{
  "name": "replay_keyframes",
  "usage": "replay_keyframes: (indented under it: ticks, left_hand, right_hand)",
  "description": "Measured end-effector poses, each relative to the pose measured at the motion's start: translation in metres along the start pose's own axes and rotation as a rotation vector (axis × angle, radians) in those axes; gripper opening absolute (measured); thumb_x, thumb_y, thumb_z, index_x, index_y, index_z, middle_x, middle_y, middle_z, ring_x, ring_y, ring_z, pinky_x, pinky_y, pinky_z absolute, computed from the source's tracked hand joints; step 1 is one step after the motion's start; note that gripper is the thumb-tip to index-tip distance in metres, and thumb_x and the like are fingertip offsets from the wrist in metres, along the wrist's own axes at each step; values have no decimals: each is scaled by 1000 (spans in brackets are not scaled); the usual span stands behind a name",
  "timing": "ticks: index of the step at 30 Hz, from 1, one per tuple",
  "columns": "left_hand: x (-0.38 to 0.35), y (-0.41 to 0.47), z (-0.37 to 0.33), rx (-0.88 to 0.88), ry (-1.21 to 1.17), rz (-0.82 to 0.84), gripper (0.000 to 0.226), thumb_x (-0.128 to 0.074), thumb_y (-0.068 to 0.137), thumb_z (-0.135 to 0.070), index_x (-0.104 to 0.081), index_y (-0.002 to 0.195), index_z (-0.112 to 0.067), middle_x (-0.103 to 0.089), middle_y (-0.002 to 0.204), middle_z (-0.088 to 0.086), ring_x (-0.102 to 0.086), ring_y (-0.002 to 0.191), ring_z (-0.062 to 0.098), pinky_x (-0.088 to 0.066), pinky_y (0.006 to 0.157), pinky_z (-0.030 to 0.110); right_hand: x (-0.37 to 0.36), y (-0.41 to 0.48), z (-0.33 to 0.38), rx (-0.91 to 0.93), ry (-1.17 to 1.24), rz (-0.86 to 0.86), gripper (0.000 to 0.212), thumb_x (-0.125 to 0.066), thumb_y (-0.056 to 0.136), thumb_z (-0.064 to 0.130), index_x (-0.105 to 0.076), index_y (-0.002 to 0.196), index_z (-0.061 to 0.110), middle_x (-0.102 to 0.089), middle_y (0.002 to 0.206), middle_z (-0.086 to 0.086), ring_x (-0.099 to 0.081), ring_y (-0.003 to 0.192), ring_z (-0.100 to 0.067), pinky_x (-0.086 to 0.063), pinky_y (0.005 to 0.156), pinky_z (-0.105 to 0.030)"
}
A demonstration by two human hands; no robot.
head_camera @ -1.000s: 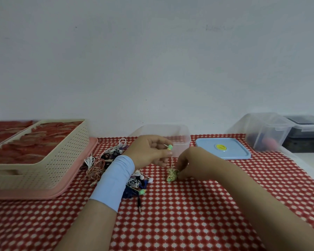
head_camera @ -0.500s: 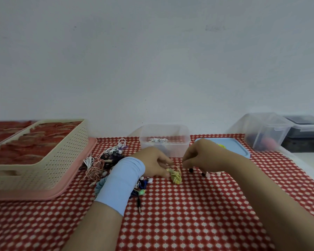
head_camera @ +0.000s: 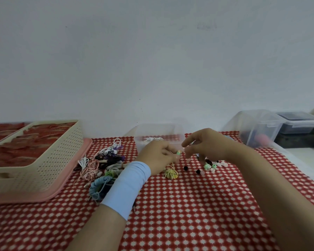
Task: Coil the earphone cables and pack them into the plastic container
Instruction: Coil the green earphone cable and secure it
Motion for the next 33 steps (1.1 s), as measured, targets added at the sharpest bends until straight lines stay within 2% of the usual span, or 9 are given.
replay_keyframes:
  ticks: [4, 8, 11, 13, 17, 22, 26, 30, 33]
  left_hand:
    - [-4, 1, -1, -28, 47, 70, 16, -61, 94, -30, -75, 85, -28, -73, 90, -15, -66, 93, 4, -50, 96, 34]
    - [-7, 0, -6, -43, 97, 79, 30, -52, 99, -31, -66, 72, -27, -61, 74, -10, -55, 72, 6, -44, 69, 27]
    - [-8, 1, -3, 12, 36, 96, 38, -42, 101, -29, -68, 77, -15, -69, 85, 7, -59, 75, 18, -50, 82, 43]
    - [-9, 2, 0, 32, 11, 74, 41, -39, 101, -31, -63, 73, -15, -68, 84, 8, -60, 76, 23, -49, 88, 47]
    - [-10, 2, -1, -9, -29, 77, 38, -40, 104, -32, -68, 83, -17, -69, 78, -6, -60, 69, 11, -51, 76, 31]
    - [-10, 1, -1, -49, -58, 99, 28, -51, 100, -31, -75, 92, -20, -75, 87, -11, -69, 78, 13, -54, 85, 30]
    - [-5, 3, 3, -38, -71, 54, 29, -54, 98, -35, -77, 87, -20, -76, 89, -3, -68, 74, 16, -54, 79, 29]
    - [-4, 1, 8, 7, -87, 76, 30, -49, 101, -28, -74, 92, -15, -72, 83, -5, -56, 64, 8, -47, 64, 15]
    - [-3, 2, 9, -10, -2, 80, 35, -50, 100, -32, -73, 82, -12, -71, 90, 6, -58, 72, 12, -48, 74, 24]
  right_hand:
    - [29, -3, -20, -58, -232, -31, 22, -79, 85, 16, -75, 76, 36, -75, 83, 16, -68, 76, -4, -53, 76, -23]
    - [17, -1, -39, -159, -351, 113, 22, -83, 81, 23, -78, 70, 42, -76, 84, 20, -69, 90, -6, -53, 94, -31]
    - [6, 1, -44, -186, -419, 185, 17, -85, 79, 27, -79, 77, 43, -74, 89, 23, -66, 93, -3, -48, 90, -25]
    - [1, 2, -44, -189, -455, 214, 15, -85, 81, 25, -81, 89, 37, -74, 94, 21, -65, 94, -4, -45, 86, -22]
    - [-4, 8, -44, -182, -479, 182, 18, -84, 81, 22, -82, 97, 30, -75, 98, 14, -66, 93, -8, -48, 85, -22]
    - [-1, 8, -42, -123, -416, 134, 11, -78, 87, 24, -83, 96, 27, -77, 95, 13, -69, 87, -5, -53, 85, -22]
    - [-1, 9, -31, -42, -218, 87, 8, -74, 92, 24, -80, 89, 28, -75, 83, 16, -66, 67, 2, -50, 62, -14]
    - [-20, 15, -29, -43, -250, 123, 12, -67, 97, 26, -77, 92, 30, -75, 89, 13, -67, 76, -5, -52, 68, -20]
    - [-25, 16, -30, -41, -293, 123, 16, -64, 98, 25, -80, 99, 28, -75, 90, 14, -64, 75, -3, -48, 65, -16]
Point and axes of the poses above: each hand's wrist, its own y-axis towards the middle knuckle, its own x-axis out of the back of the hand, z = x × y, the point moved 6 cm from there along y, towards the middle knuckle
